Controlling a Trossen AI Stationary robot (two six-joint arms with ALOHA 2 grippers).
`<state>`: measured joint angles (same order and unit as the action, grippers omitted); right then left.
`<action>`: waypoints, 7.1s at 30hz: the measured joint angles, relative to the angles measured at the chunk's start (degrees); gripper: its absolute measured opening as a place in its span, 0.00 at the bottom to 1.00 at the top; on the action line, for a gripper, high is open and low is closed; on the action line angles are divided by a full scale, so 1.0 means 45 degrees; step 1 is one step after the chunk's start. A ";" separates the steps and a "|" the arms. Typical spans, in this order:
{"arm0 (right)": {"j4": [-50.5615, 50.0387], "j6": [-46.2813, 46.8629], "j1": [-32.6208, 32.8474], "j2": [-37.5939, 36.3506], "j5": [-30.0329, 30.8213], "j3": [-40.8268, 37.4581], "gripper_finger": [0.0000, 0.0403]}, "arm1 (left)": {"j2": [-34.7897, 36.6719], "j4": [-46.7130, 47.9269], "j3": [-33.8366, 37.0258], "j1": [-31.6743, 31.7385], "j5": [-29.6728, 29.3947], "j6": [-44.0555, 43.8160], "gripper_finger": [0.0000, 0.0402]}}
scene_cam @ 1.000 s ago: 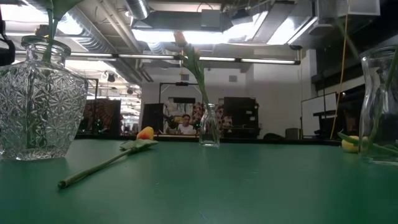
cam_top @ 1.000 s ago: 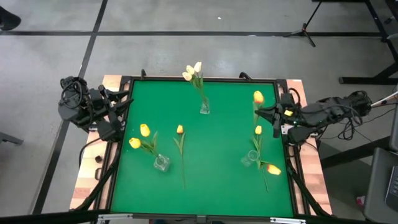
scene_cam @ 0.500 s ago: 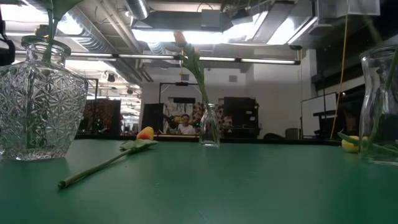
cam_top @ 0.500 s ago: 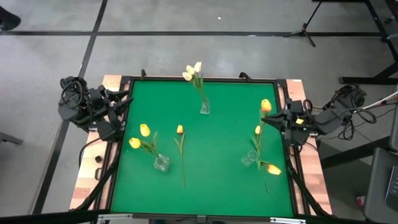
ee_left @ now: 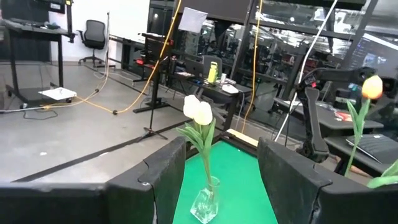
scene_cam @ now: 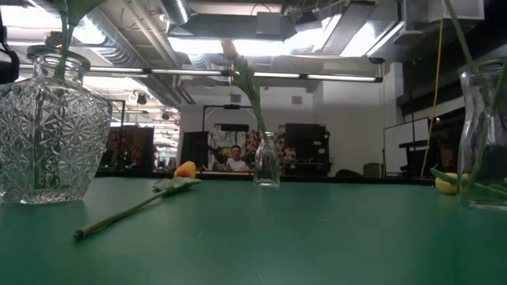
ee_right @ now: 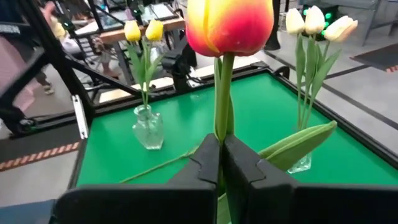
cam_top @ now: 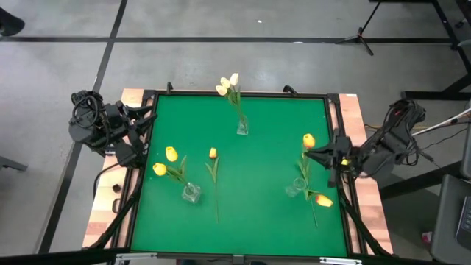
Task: Sort flowers into vase by color
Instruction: Put the right red-yellow tulip into the bottom right transparent vase, then put the yellow tulip into the bottom left transparent vase
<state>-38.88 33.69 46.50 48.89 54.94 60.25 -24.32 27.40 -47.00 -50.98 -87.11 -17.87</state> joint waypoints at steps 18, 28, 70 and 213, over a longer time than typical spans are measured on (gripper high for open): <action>-0.0052 0.1597 0.0174 0.1005 0.0214 -0.1011 0.07 | 0.0001 0.0000 0.0001 0.0003 -0.0106 0.0000 0.49; -0.0047 0.2119 0.0169 0.1005 -0.1030 -0.1011 0.08 | 0.0000 0.0001 0.0000 0.0000 -0.0106 0.0000 0.49; -1.0435 1.3715 -0.2640 -0.0234 -0.4064 0.0798 0.30 | 0.0000 -0.0010 0.0000 -0.0001 -0.0106 -0.0010 0.49; 0.5259 -0.4291 -1.2343 0.4975 -0.8327 0.4866 0.02 | 0.0004 0.0578 0.0000 0.0004 -0.0008 0.0044 0.49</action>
<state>-15.22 14.38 -9.04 71.27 17.47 82.15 -24.30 30.00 -47.00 -50.96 -87.15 -17.67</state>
